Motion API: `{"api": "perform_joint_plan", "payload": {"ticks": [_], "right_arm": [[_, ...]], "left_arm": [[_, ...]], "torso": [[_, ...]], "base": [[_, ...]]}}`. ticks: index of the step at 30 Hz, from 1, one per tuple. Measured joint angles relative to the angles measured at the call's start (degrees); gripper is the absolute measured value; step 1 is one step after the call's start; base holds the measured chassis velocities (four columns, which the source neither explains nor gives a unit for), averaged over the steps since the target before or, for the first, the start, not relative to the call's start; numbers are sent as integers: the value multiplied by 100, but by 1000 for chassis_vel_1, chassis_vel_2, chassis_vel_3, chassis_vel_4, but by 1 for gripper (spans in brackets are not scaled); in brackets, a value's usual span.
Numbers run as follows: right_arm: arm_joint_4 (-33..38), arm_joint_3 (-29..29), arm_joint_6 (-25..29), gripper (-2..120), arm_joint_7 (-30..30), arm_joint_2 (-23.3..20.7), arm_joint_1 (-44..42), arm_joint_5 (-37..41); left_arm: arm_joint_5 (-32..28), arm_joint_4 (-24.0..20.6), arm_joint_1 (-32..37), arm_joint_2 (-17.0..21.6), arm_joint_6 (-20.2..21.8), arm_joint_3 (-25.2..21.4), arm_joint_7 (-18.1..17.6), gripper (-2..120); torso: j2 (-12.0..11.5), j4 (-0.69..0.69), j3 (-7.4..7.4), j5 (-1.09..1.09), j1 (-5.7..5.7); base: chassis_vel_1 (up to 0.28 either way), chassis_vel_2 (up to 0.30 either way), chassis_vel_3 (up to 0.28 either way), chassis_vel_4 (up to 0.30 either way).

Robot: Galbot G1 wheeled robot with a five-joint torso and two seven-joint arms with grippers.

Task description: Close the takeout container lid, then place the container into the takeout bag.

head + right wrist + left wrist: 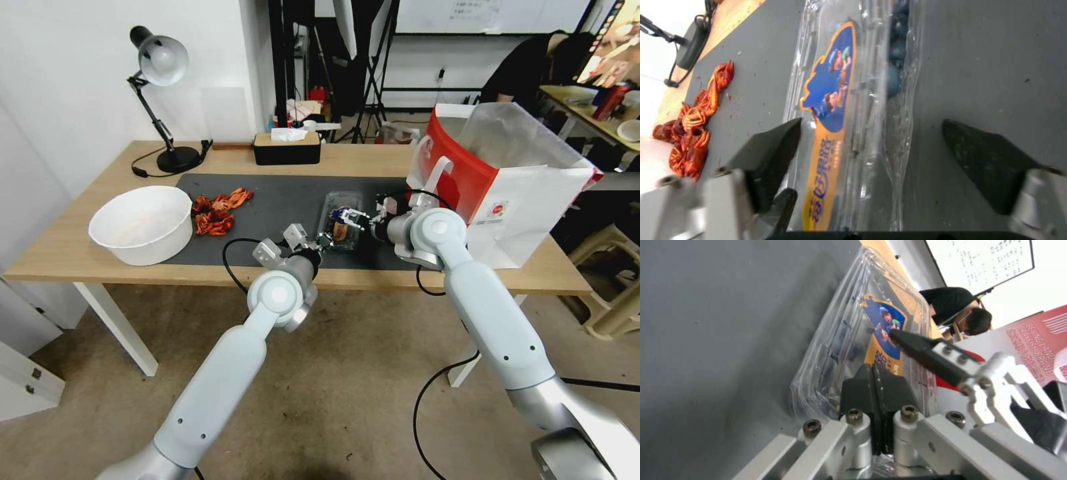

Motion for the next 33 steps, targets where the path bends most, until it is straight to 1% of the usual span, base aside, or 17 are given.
{"api": "perform_joint_plan", "payload": {"ticks": [1, 2, 5, 6, 9, 10, 12, 13, 16, 18, 20, 25, 28, 29, 30, 32, 33], "right_arm": [[-12, 0, 0, 73, 0, 3, 0, 11], [-12, 0, 0, 73, 0, 3, 0, 11], [-25, -9, 0, 60, 52, 6, 3, 70], [-25, -9, 0, 60, 52, 6, 3, 70], [-27, -23, 0, 44, 145, 18, 0, 137], [-27, -23, 0, 44, 145, 18, 0, 137], [-35, -23, 0, 34, 147, 38, -16, 143], [-35, -23, 0, 34, 147, 38, -16, 143], [-15, -12, 0, 18, 132, 45, -32, 152], [-12, -2, 0, 15, 123, 47, -34, 154], [-11, 30, 0, 3, 96, 52, -34, 157], [-8, 69, 0, 0, 24, 51, -52, 171], [24, 109, 0, 0, -97, 37, -72, 195], [24, 109, 0, 0, -97, 37, -72, 195], [47, 133, 2, 0, -189, 29, -83, 203], [103, 176, 46, 0, -509, -13, -116, 204], [103, 176, 46, 0, -509, -13, -116, 204]], "left_arm": [[-4, -1, 0, 2, -1, -3, -7, 0], [-4, -1, 0, 2, -1, -3, -7, 0], [-8, -3, 0, 17, -3, -15, -14, 0], [-8, -3, 0, 17, -3, -15, -14, 0], [-26, -23, 3, 22, -5, -19, -24, 0], [-26, -23, 3, 22, -5, -19, -24, 0], [-31, -42, 5, 26, -16, -24, -24, 0], [-31, -42, 5, 26, -16, -24, -24, 0], [-38, -100, 20, 54, -44, -67, -14, 0], [-43, -126, 28, 68, -51, -100, -11, 0], [-52, -223, 60, 128, -58, -192, -5, 0], [6, -486, 189, 299, -53, -346, 54, 0], [329, -838, 464, 564, -36, -539, 258, 0], [329, -838, 464, 564, -36, -539, 258, 0], [622, -1051, 708, 758, -38, -686, 454, 5], [1485, -1474, 1457, 1254, -93, -1025, 1025, 15], [1485, -1474, 1457, 1254, -93, -1025, 1025, 15]], "torso": [[0, 0, 0, 0, 0], [0, 0, 0, 0, 0], [0, 2, 1, 1, 1], [0, 2, 1, 1, 1], [0, 2, 1, 1, 0], [0, 2, 1, 1, 0], [0, 2, 1, 2, 1], [0, 2, 1, 2, 1], [0, 3, 1, 1, 1], [0, 3, 1, 1, 0], [0, 2, 1, 0, 1], [0, 2, 1, 1, 1], [0, 1, 2, 0, 1], [0, 1, 2, 0, 1], [0, 1, 2, -1, 1], [0, 4, 1, -2, 1], [0, 4, 1, -2, 1]], "base": [[0, 0, 0, 0], [0, 0, 0, 0], [0, 0, 0, 0], [0, 0, 0, 0], [0, 0, 0, 0], [0, 0, 0, 0], [0, 0, 0, 0], [0, 0, 0, 0], [0, 0, 0, 0], [0, 0, 0, 0], [0, 0, 0, 0], [0, 0, 0, 0], [0, 0, 0, 0], [0, 0, 0, 0], [0, 0, 0, 0], [0, 0, 0, 0], [0, 0, 0, 0]]}}
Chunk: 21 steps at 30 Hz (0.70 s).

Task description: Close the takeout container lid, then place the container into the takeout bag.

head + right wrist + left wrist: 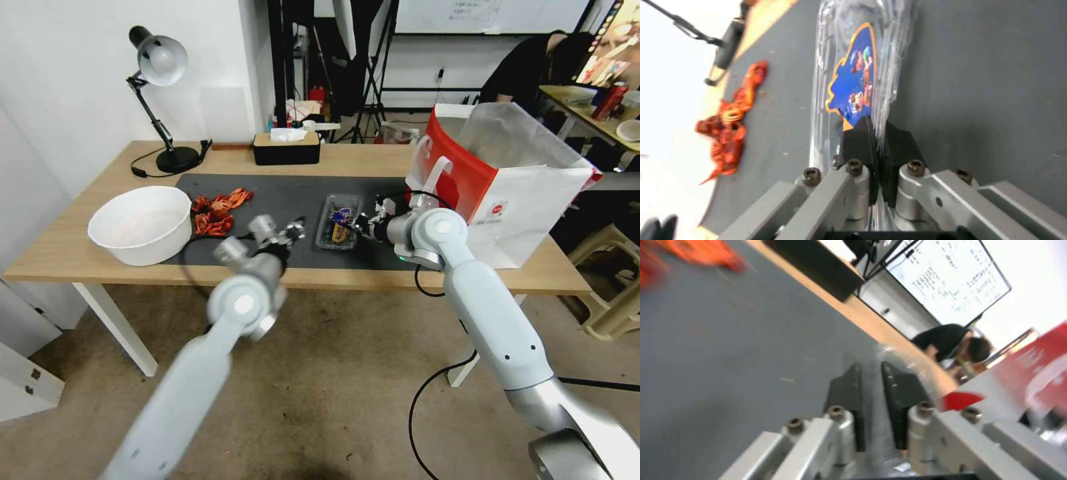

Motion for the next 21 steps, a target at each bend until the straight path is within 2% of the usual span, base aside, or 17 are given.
{"api": "perform_joint_plan", "payload": {"ticks": [1, 2, 3, 5, 6, 7, 10, 11, 14, 15, 17, 18, 19, 20, 21], "right_arm": [[73, 53, 35, 0, -119, -40, -53, 1], [201, 155, 82, 0, -213, -114, -158, 7], [201, 155, 82, 0, -213, -114, -158, 7], [426, 355, 226, 0, -457, -273, -398, -43], [462, 368, 304, 0, -603, -285, -442, -146], [462, 368, 304, 0, -603, -285, -442, -146], [499, 326, 537, 0, -1193, -284, -491, -689], [499, 326, 537, 0, -1193, -284, -491, -689], [556, 241, 864, 0, -2059, -317, -503, -1338], [556, 241, 864, 0, -2059, -317, -503, -1338], [620, 212, 1227, 0, -2697, -362, -507, -1879], [620, 212, 1227, 0, -2697, -362, -507, -1879], [637, 190, 1481, 0, -3015, -394, -512, -2227], [640, 186, 1530, 0, -3064, -399, -512, -2286], [684, 149, 2104, 0, -3425, -441, -512, -2791]], "left_arm": [[428, -85, 256, 184, -23, -81, 188, 20], [805, -118, 376, 324, -74, -81, 356, 25], [805, -118, 376, 324, -74, -81, 356, 25], [1639, -126, 557, 585, -223, -50, 643, 36], [2079, -154, 726, 686, -263, -101, 700, 41], [2079, -154, 726, 686, -263, -101, 700, 41], [3389, -250, 1420, 840, -260, -534, 888, 55], [3389, -250, 1420, 840, -260, -534, 888, 55], [4109, -356, 2014, 797, -242, -944, 969, 69], [4109, -356, 2014, 797, -242, -944, 969, 69], [4505, -406, 2420, 613, -296, -1169, 1006, 80], [4505, -406, 2420, 613, -296, -1169, 1006, 80], [4573, -418, 2578, 513, -341, -1229, 993, 85], [4579, -420, 2600, 496, -345, -1237, 990, 85], [4605, -418, 2788, 350, -445, -1321, 1016, 94]], "torso": [[0, 6, 1, 4, 0], [0, 6, 0, 2, 0], [0, 6, 0, 2, 0], [0, -12, -1, 1, -1], [0, -12, 0, 3, 0], [0, -12, 0, 3, 0], [0, 0, 0, 3, 0], [0, 0, 0, 3, 0], [0, 3, -1, 1, -1], [0, 3, -1, 1, -1], [0, 0, -1, 2, -1], [0, 0, -1, 2, -1], [0, -2, -1, 2, 0], [0, -2, -1, 3, -1], [0, -2, -1, 2, 0]], "base": [[0, 0, 0, 0], [0, 0, 0, 0], [0, 0, 0, 0], [0, 0, 0, 0], [0, 0, 0, 0], [0, 0, 0, 0], [0, 0, 0, 0], [0, 0, 0, 0], [0, 0, 0, 0], [0, 0, 0, 0], [0, 0, 0, 0], [0, 0, 0, 0], [0, 0, 0, 0], [0, 0, 0, 0], [0, 0, 0, 0]]}}
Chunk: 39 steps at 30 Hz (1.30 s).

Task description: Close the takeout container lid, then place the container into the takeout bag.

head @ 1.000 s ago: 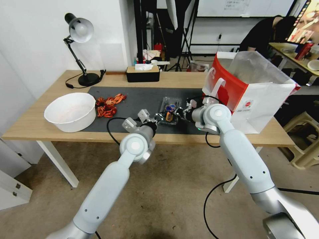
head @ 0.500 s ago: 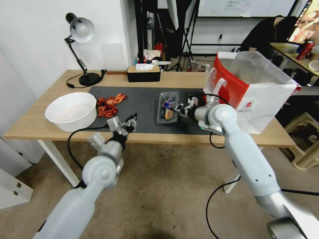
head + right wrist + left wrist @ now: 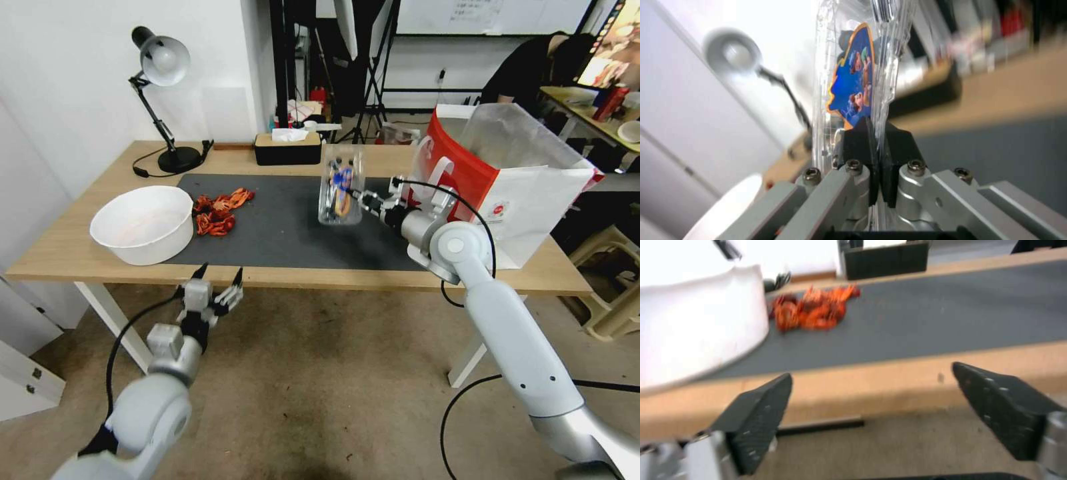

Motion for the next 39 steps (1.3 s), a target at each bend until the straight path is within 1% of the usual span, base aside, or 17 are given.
{"api": "perform_joint_plan", "payload": {"ticks": [2, 3, 5, 11, 13, 14, 18, 19, 20, 23, 25, 28, 29, 30, 33, 36, 39], "right_arm": [[25, -2, 170, 0, -75, -10, 0, -155], [97, -1, 591, 0, -151, -46, 1, -450], [297, 85, 1021, 0, -90, -139, 1, -813], [834, 437, 1362, 0, 403, -549, 9, -1329], [1108, 791, 1257, 0, 815, -939, 27, -1709], [1108, 791, 1257, 0, 815, -939, 27, -1709], [1352, 1479, 655, 0, 1547, -1625, -57, -1835], [1352, 1479, 655, 0, 1547, -1625, -57, -1835], [1395, 1741, 433, 0, 1651, -1856, -171, -1637], [1465, 1975, 114, 2, 1734, -2045, -362, -1153], [1546, 2150, -158, 11, 1913, -2106, -597, -333], [1553, 2206, -203, 18, 2017, -2073, -652, 9], [1524, 2249, -225, 25, 2106, -2001, -688, 297], [1524, 2249, -225, 25, 2106, -2001, -688, 297], [1464, 2266, -232, 41, 2161, -1914, -723, 450], [1431, 2264, -207, 49, 2143, -1887, -729, 370], [1442, 2261, 25, 60, 1783, -1892, -814, 101]], "left_arm": [[0, 12, 44, -38, -69, -18, 29, 96], [-20, 49, 103, -92, -162, -33, 68, 99], [-46, 75, 137, -146, -210, -34, 96, 100], [-81, 104, 208, -187, -269, 3, 87, 100], [-101, 130, 239, -208, -281, 50, 59, 100], [-101, 130, 239, -208, -281, 50, 59, 100], [-125, 134, 232, -228, -283, 97, 33, 100], [-125, 134, 232, -228, -283, 97, 33, 100], [-152, 134, 213, -216, -278, 105, 32, 100], [-207, 134, 174, -182, -273, 114, 36, 100], [-223, 132, 146, -154, -267, 153, 34, 100], [-216, 126, 146, -161, -257, 178, 24, 100], [-206, 117, 146, -179, -248, 197, 3, 100], [-206, 117, 146, -179, -248, 197, 3, 100], [-197, 80, 170, -177, -207, 200, -41, 100], [-209, 48, 159, -164, -163, 176, -85, 100], [-229, 23, 143, -163, -133, 132, -89, 100]], "torso": [[0, 0, 0, 1, 0], [0, 1, 0, 1, 0], [0, 1, 0, 2, 1], [0, -1, 0, 4, 1], [0, 2, 0, 2, 1], [0, 2, 0, 2, 1], [0, -4, 0, 1, 0], [0, -4, 0, 1, 0], [0, -3, 0, 2, 1], [0, -3, 0, 2, 0], [-1, -1, 0, 3, 1], [0, 1, 1, 2, 0], [-1, 1, 1, 0, 1], [-1, 1, 1, 0, 1], [-1, 1, 1, 1, 1], [-1, 1, 0, 0, 1], [-1, 0, 1, 0, 1]], "base": [[0, 0, 0, 0], [0, 0, 0, 0], [0, 0, 0, 0], [0, 0, 0, 0], [0, 0, 0, 0], [0, 0, 0, 0], [0, 0, 0, 0], [0, 0, 0, 0], [0, 0, 0, 0], [0, 0, 0, 0], [0, 0, 0, 0], [0, 0, 0, 0], [0, 0, 0, 0], [0, 0, 0, 0], [0, 0, 0, 0], [0, 0, 0, 0], [0, 0, 0, 0]]}}
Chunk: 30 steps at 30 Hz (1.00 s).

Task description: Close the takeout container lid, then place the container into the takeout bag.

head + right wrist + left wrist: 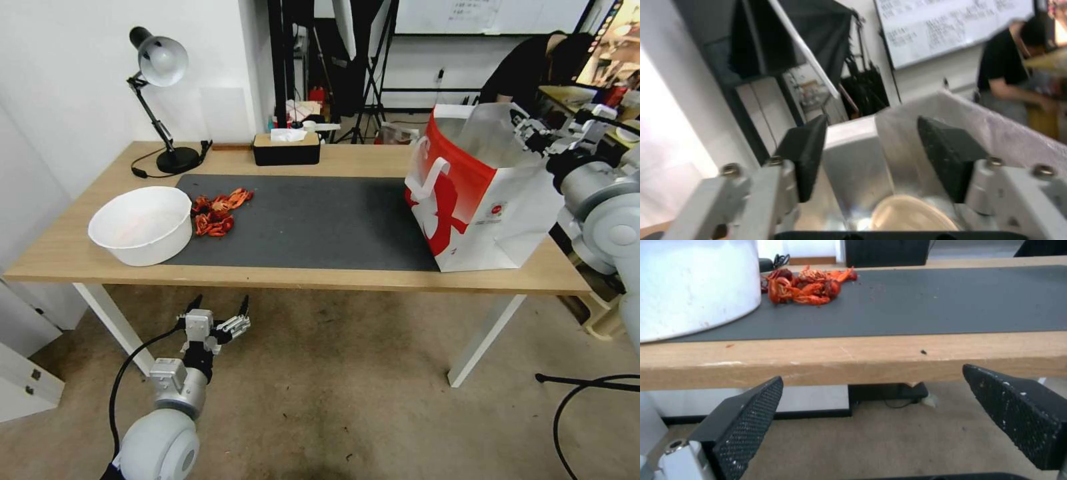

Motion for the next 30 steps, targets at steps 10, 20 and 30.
{"api": "perform_joint_plan", "payload": {"ticks": [10, 20, 30], "right_arm": [[1090, 86, 1074, 96, -1594, 24, -1370, -1077], [1728, 324, 2089, 100, -2104, 1248, -4057, -3275], [960, -76, 3547, 100, -2195, 2505, -5541, -4720]], "left_arm": [[-23, -19, 91, -123, -147, -62, 240, 100], [-68, 64, 249, -255, -690, -108, 502, 100], [-32, 122, 220, -321, -946, -32, 563, 100]], "torso": [[0, -1, 0, 0, 0], [1, -2, -1, 0, -1], [1, -1, -1, 0, -1]], "base": [[0, 0, 0, 0], [0, 0, 0, 0], [0, 0, 0, 0]]}}
